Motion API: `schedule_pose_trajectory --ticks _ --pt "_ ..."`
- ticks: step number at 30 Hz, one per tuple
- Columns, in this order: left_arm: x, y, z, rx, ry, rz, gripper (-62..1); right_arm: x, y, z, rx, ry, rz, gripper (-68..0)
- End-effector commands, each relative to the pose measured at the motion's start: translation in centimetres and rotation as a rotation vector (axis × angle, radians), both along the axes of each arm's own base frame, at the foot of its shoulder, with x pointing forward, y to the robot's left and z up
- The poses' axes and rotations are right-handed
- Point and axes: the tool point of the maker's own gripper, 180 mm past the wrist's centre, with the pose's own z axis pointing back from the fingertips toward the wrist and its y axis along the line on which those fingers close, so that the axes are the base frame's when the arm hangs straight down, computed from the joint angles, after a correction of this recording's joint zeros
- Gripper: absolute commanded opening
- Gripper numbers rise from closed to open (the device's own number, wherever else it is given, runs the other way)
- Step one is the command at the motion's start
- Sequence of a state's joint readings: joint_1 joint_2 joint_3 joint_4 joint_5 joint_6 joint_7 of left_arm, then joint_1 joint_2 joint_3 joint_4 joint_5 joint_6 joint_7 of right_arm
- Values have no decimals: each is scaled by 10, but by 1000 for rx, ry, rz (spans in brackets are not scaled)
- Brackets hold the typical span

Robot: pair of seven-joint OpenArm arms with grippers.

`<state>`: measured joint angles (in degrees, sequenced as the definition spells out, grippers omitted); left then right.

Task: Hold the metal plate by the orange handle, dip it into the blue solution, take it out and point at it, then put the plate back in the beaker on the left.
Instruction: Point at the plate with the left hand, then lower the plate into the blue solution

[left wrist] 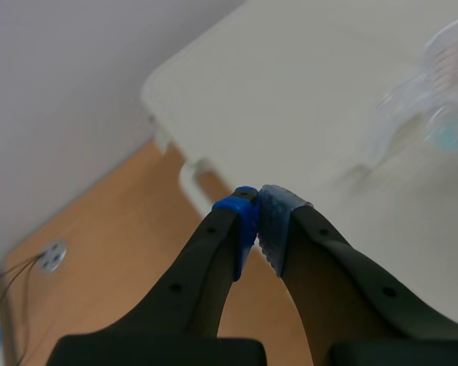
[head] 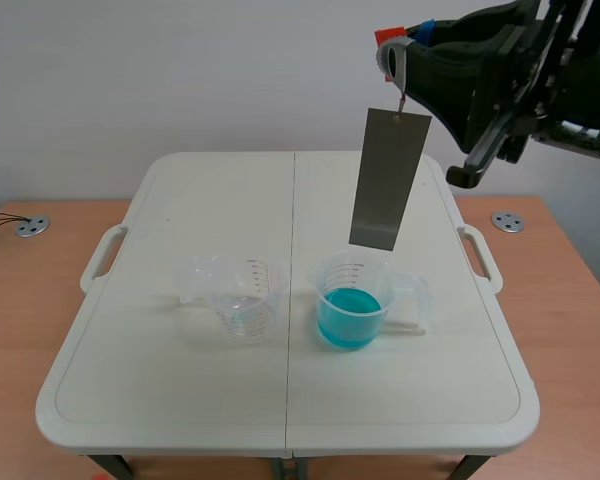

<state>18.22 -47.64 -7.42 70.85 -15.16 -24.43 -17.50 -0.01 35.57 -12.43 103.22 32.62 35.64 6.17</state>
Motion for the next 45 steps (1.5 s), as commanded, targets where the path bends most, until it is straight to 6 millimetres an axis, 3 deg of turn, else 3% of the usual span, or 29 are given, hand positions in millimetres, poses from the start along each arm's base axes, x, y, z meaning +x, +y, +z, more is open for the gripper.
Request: schedule_pose_trajectory --ticks 1,5,15,20,28,37,45 --pt "-10 6 -6 -4 3 33 -579 0 0 15 32 -37 5 -662" --pt "-46 29 -34 54 82 117 -579 0 0 15 32 -38 5 -662" --pt "-153 41 -113 -25 338 260 -579 2 8 11 50 -17 -7 -662" --pt "-202 25 -151 -78 472 317 -579 6 7 4 58 5 -22 -662" --pt "-273 -22 -197 -134 674 300 -579 13 5 -12 68 55 -38 -662" --pt "-321 -46 -218 -110 801 253 -579 18 3 -29 91 107 -58 -662" --pt "-330 -45 -221 -98 824 252 -579 21 6 -41 101 141 -61 -662"
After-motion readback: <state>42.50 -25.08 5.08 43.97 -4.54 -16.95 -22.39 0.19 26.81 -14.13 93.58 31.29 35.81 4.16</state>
